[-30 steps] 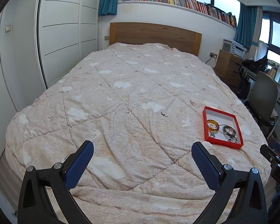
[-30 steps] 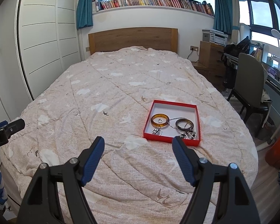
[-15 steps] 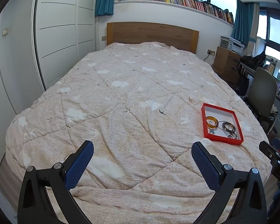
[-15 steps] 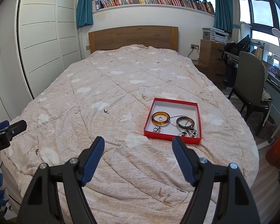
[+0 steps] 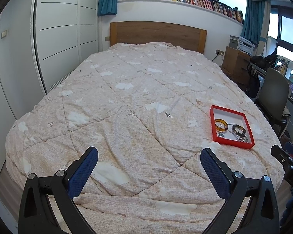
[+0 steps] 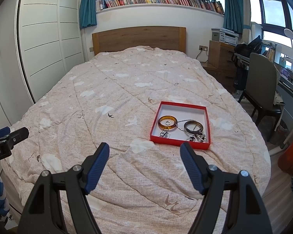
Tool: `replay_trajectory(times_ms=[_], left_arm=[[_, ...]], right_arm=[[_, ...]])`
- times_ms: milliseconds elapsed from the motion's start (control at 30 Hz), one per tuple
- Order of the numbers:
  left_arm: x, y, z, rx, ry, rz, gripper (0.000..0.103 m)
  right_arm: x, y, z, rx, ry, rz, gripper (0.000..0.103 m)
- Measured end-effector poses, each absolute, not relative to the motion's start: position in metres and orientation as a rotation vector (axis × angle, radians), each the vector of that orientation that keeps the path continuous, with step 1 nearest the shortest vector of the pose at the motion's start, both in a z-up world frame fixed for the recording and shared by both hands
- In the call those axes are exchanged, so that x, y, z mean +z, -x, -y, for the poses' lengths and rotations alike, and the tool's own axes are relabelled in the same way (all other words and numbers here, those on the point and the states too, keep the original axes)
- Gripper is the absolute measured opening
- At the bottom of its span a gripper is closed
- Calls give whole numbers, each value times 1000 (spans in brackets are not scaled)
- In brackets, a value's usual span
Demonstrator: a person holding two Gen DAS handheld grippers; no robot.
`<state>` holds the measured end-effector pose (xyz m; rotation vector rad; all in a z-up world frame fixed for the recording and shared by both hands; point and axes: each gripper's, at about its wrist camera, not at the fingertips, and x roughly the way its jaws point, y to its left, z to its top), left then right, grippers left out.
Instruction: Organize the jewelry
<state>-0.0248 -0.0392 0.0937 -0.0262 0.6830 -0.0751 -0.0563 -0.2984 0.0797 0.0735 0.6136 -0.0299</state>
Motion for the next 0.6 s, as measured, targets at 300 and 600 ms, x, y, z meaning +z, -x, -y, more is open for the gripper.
replay_trajectory(times_ms=[300, 600], left_arm=[[92, 24, 40, -78, 21, -690, 103], [91, 25, 41, -79, 20, -692, 103]], right_arm=[[80, 56, 299, -30, -73, -614, 74], [80, 56, 299, -29, -73, -614, 74]])
